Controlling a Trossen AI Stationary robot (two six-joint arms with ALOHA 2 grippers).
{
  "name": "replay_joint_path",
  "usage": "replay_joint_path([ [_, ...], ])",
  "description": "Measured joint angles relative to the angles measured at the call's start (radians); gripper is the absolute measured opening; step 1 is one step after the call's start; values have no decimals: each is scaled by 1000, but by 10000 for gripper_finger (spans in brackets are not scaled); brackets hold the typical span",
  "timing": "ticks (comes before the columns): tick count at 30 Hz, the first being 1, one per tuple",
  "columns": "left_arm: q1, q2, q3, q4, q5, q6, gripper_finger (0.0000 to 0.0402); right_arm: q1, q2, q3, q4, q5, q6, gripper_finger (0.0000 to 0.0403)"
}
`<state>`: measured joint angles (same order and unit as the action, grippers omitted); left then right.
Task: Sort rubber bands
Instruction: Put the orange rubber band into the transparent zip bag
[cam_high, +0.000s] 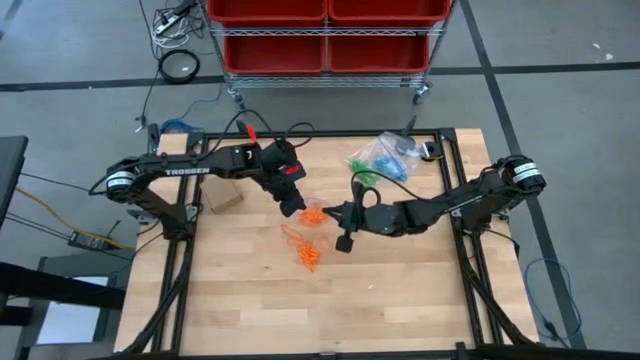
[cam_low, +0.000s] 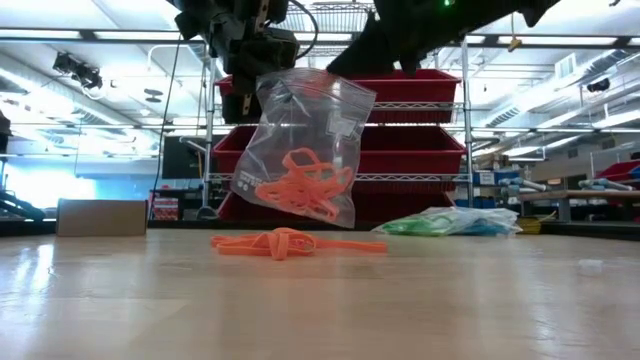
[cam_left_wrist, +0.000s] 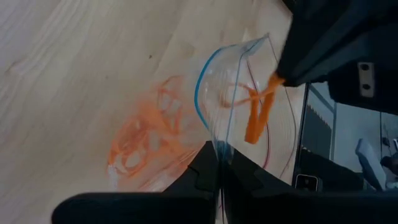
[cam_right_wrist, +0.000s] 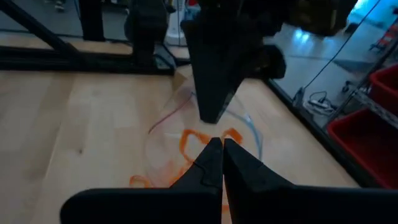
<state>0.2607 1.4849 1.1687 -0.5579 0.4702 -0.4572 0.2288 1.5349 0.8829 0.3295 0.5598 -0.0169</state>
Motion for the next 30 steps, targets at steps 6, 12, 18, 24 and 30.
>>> replay_joint_path([
  [6, 0, 0, 0, 15, 0, 0, 17, -2, 0, 0, -22, -22, 16, 17],
  [12, 0, 0, 0, 13, 0, 0, 17, 13, 0, 0, -19, -18, 37, 96],
  [18, -1, 0, 0, 8, 1, -1, 17, 88, -1, 0, -20, 83, 0, 137],
  [24, -1, 0, 0, 6, 1, 0, 17, 200, -31, 2, -124, 194, 44, 136],
  [30, -1, 0, 0, 16, -1, 0, 17, 263, 78, -15, -283, 144, 296, 137],
])
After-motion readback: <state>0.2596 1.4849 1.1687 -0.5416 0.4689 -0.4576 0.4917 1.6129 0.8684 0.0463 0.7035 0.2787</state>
